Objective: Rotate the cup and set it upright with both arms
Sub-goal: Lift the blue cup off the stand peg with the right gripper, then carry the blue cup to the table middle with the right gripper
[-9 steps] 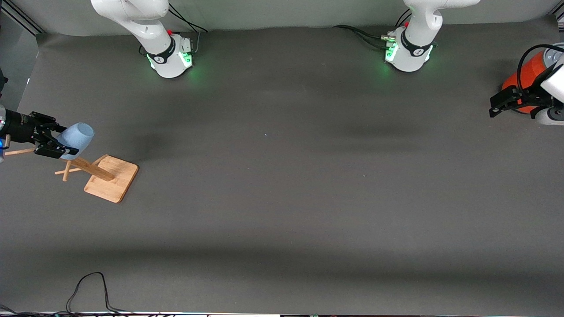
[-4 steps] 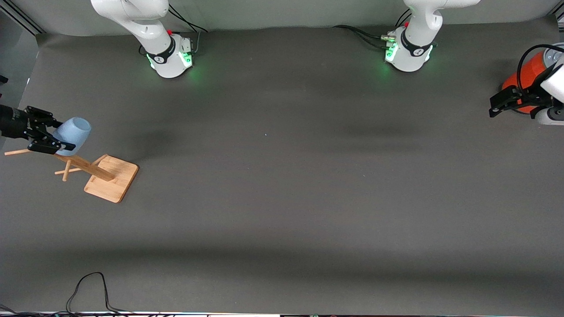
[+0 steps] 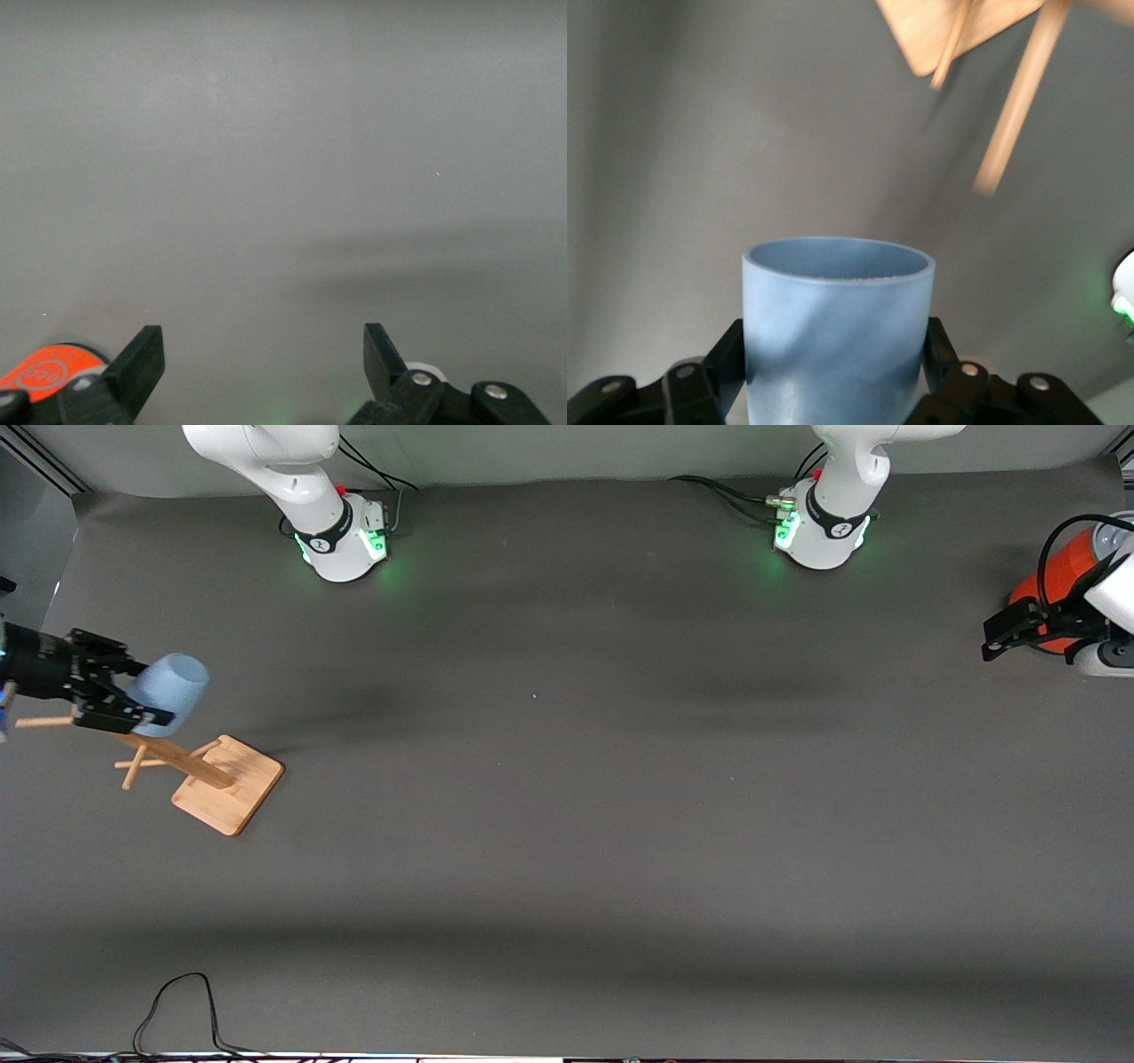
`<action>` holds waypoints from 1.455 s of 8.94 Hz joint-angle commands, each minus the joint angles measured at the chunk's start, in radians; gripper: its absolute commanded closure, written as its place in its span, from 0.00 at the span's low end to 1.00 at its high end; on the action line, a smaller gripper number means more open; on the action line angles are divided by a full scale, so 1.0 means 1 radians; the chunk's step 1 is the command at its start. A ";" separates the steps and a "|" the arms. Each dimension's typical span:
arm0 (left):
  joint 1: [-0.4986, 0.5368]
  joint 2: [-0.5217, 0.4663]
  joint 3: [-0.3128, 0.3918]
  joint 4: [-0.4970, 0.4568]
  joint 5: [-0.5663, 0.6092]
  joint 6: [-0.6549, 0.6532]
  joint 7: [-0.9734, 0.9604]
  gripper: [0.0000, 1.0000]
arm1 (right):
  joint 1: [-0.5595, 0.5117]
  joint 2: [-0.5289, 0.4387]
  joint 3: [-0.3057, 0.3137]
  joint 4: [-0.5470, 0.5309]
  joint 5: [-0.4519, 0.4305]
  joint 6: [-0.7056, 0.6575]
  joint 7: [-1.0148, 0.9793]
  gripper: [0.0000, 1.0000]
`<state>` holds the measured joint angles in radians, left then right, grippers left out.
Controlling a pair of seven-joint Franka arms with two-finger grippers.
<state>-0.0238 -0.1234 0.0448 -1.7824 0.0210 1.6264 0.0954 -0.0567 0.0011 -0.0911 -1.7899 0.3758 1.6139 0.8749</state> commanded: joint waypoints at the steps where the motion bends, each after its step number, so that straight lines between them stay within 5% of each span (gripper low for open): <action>1: -0.008 -0.012 0.004 -0.005 -0.007 -0.005 0.003 0.00 | 0.003 0.010 0.170 0.047 0.017 0.059 0.201 0.34; 4: -0.008 -0.012 0.003 -0.005 -0.009 -0.005 0.003 0.00 | 0.015 0.081 0.445 0.047 -0.052 0.271 0.451 0.34; 8: -0.013 -0.012 0.003 -0.005 -0.009 -0.003 0.003 0.00 | 0.063 0.282 0.713 0.053 -0.349 0.498 0.876 0.34; 13: -0.016 -0.010 0.003 -0.005 -0.009 -0.003 0.003 0.00 | 0.339 0.636 0.734 0.164 -0.824 0.566 1.397 0.34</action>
<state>-0.0287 -0.1233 0.0414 -1.7835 0.0196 1.6260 0.0954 0.2216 0.5179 0.6450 -1.7169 -0.3455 2.1852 2.1620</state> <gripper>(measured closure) 0.000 0.181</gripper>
